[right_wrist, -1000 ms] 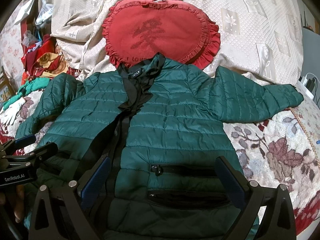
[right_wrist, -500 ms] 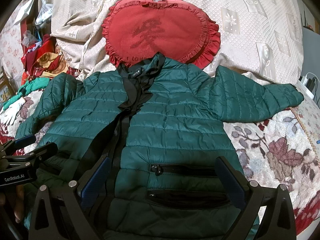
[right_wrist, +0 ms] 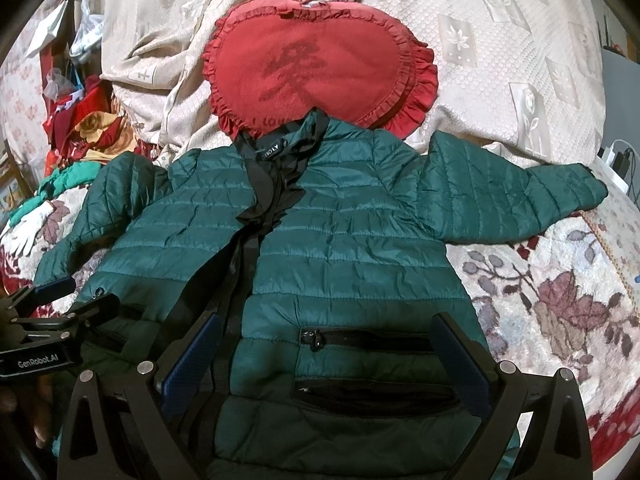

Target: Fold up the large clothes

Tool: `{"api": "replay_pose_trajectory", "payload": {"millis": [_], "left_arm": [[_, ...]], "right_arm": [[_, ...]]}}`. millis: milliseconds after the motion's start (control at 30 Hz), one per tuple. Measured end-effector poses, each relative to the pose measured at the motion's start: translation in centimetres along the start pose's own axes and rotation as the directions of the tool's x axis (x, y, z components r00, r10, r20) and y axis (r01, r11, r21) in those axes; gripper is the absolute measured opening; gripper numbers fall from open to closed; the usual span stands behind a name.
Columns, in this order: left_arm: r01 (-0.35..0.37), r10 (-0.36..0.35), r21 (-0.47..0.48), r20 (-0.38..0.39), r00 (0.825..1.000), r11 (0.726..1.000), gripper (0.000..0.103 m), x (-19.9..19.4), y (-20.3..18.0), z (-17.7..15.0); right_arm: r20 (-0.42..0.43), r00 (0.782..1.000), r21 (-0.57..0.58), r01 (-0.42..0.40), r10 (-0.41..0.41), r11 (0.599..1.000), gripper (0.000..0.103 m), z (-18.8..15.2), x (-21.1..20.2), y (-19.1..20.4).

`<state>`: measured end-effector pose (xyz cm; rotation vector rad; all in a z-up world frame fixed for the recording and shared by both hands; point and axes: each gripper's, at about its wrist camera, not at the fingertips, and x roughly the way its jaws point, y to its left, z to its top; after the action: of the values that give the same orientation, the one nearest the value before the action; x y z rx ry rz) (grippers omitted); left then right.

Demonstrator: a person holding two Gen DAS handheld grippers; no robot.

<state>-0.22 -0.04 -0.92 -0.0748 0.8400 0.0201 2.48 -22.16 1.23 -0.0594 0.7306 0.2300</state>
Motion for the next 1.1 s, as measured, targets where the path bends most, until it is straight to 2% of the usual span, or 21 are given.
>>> {"api": "replay_pose_trajectory", "payload": {"millis": [1100], "left_arm": [[0.028, -0.028, -0.019, 0.008, 1.000, 0.999, 0.103, -0.28, 0.62, 0.42]], "right_arm": [[-0.004, 1.000, 0.001, 0.004, -0.004, 1.000, 0.102, 0.10, -0.21, -0.05]]}}
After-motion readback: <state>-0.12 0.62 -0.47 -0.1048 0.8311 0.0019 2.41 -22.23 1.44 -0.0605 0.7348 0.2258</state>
